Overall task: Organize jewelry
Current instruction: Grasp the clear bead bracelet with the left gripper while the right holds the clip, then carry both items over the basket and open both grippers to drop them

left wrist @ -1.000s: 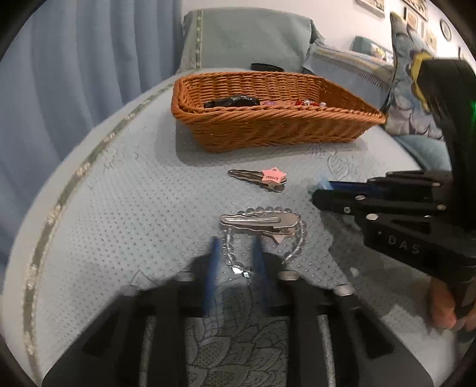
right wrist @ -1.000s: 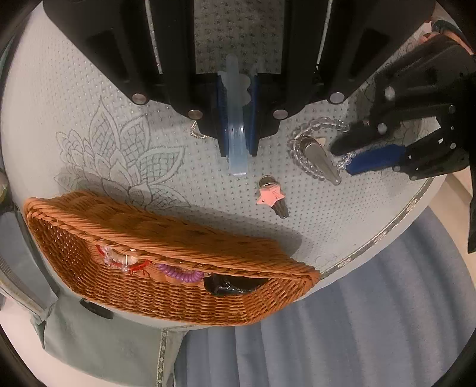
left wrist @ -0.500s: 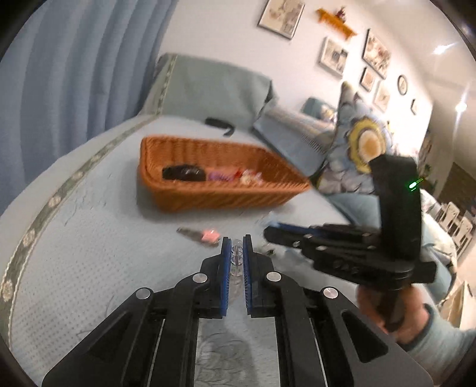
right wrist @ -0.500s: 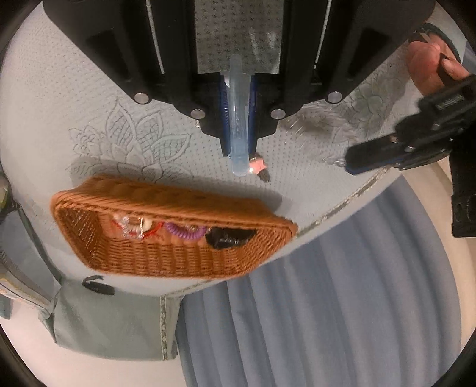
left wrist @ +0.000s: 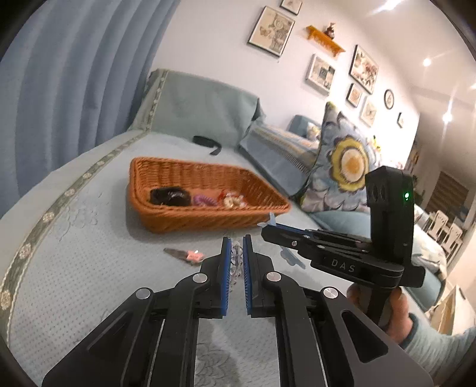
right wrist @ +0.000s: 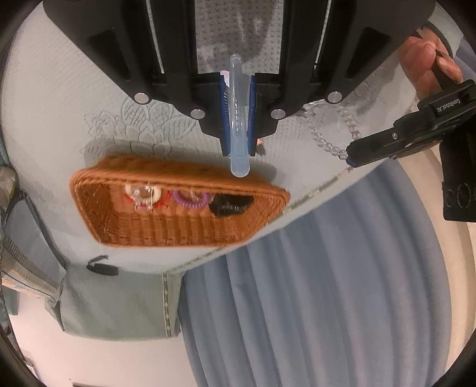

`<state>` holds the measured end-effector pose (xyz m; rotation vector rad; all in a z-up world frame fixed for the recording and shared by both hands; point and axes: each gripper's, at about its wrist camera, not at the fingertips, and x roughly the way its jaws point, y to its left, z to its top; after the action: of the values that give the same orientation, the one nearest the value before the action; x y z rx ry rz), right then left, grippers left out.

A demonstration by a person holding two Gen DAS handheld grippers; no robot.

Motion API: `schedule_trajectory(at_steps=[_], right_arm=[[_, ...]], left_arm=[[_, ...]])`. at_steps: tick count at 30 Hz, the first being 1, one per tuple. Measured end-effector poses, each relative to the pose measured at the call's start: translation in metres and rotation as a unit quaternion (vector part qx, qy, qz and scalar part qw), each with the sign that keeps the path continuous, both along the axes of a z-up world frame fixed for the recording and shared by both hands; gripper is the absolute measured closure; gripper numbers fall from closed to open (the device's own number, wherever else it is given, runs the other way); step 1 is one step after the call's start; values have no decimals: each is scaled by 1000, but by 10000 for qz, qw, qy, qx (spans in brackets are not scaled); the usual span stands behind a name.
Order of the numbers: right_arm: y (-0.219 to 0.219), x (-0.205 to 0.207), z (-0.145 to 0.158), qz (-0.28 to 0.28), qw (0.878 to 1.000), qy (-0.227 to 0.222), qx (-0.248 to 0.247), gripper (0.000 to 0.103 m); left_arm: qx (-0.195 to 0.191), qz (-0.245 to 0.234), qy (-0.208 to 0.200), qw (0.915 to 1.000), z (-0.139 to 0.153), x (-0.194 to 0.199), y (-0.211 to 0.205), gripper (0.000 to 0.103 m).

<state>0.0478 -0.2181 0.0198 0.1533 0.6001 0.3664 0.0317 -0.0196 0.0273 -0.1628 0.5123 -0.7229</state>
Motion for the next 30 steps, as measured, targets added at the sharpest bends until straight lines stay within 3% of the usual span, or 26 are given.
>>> schedule_trajectory(at_steps=[9,17,23,30], right_arm=[[-15,-4,43,-186,9990,-411,-33,94],[-33,53,76,-480,9975,-491,-194,94],[-44,112,54,-763,9970,20,-140,94],[-55,160,10,-946,9926,749,-136,94]], left_arm=[[-152,-218,-407,9988,42,19,-17,97],[64,19,-594,9982,71,86,-47,97],[218,373,-388,9983,55,142,-65,97],[531,472,-84,9974,17,171,-75,97]])
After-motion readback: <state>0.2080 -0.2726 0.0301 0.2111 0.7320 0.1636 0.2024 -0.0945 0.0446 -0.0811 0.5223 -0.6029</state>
